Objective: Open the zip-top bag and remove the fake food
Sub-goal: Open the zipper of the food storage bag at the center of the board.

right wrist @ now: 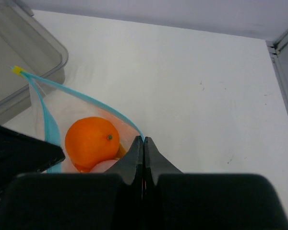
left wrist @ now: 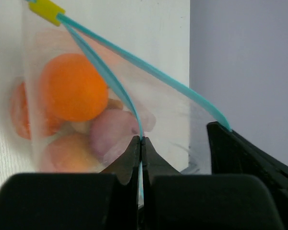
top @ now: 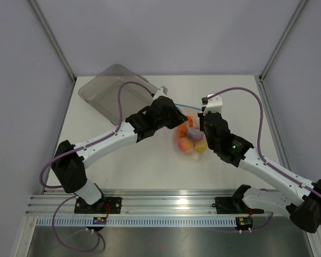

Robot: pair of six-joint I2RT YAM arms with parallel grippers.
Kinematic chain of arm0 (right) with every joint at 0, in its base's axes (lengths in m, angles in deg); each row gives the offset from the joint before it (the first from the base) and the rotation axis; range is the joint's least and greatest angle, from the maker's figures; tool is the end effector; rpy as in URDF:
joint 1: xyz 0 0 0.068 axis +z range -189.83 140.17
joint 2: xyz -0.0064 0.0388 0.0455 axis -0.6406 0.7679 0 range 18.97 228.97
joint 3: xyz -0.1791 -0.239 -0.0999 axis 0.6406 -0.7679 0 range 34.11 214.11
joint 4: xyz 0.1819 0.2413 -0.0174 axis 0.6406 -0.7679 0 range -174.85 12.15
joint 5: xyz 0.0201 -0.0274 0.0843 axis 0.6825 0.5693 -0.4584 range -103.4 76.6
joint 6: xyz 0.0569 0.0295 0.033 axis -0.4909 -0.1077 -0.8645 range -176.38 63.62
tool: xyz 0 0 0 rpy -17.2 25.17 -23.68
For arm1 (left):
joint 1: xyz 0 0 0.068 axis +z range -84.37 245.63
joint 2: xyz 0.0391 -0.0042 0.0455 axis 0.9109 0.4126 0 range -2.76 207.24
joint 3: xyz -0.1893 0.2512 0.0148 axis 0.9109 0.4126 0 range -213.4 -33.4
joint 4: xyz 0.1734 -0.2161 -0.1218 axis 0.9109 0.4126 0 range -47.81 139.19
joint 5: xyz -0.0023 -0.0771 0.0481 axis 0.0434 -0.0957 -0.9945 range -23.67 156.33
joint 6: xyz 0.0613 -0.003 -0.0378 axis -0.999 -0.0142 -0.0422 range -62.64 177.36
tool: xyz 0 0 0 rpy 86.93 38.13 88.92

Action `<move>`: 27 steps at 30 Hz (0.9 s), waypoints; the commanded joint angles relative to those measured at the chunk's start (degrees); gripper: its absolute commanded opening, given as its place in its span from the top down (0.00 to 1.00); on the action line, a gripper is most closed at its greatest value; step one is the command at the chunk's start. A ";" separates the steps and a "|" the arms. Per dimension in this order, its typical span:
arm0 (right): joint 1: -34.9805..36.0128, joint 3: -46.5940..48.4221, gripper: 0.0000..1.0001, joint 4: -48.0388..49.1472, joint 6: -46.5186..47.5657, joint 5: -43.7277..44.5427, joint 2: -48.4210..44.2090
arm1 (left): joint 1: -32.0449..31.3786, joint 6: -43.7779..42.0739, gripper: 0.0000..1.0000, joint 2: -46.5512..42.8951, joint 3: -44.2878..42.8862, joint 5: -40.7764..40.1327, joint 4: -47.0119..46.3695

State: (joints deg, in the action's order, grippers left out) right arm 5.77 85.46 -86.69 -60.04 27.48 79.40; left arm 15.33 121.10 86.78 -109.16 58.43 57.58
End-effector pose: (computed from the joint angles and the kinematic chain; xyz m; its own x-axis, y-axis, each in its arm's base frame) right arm 0.2210 0.1699 0.3580 -0.2214 -0.1572 -0.9624 -0.0905 0.9860 -0.1402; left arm 0.2798 -0.3242 0.3455 -0.7525 -0.4842 -0.4464 0.0241 0.6571 -0.7535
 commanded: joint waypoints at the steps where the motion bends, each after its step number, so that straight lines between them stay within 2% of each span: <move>1: -4.37 0.94 1.00 4.45 0.85 4.21 -2.41 | -0.32 -1.78 1.00 3.00 -4.21 1.48 -2.46; 6: -12.55 4.19 1.00 5.32 1.55 4.12 -3.56 | -0.32 -2.40 1.00 10.30 -11.58 2.80 -3.62; 8: -12.91 6.29 1.00 6.29 2.25 4.38 -2.86 | -0.32 -2.66 1.00 12.06 -15.02 3.68 -3.62; 10: -12.91 7.00 1.00 4.37 0.94 0.28 -1.28 | -0.23 -2.84 1.00 12.24 -14.41 4.38 -6.76; 12: -12.82 5.52 1.00 3.57 -1.52 -0.72 1.52 | -0.15 -4.68 0.97 11.19 -9.25 6.31 -11.25; 15: -11.86 -1.05 1.00 11.45 -1.78 -0.45 4.77 | 0.73 -5.38 0.98 10.22 -3.17 4.65 -12.76; 18: -8.53 -0.20 1.00 9.64 -4.69 -1.25 7.94 | 3.19 -5.91 0.98 8.90 2.37 5.00 -13.29; 21: -2.82 -0.90 1.00 10.77 -3.29 3.84 9.88 | 5.48 -6.70 0.99 6.97 9.39 6.49 -15.21; 23: 0.26 1.28 1.00 7.02 -3.37 7.09 13.21 | 5.74 -10.12 0.99 4.60 13.08 6.94 -18.47; 25: 4.13 2.96 1.00 2.89 -3.72 13.04 15.42 | 5.92 -11.70 0.99 3.11 16.78 5.89 -17.87; 27: 6.33 3.84 1.00 2.60 -3.72 14.32 16.92 | 6.01 -12.94 1.00 0.38 19.25 4.39 -17.59</move>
State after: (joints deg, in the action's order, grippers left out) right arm 9.55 86.07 -82.05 -62.75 33.58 94.96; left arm 21.47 112.62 93.53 -91.59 64.09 44.32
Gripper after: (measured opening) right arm 0.020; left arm 0.011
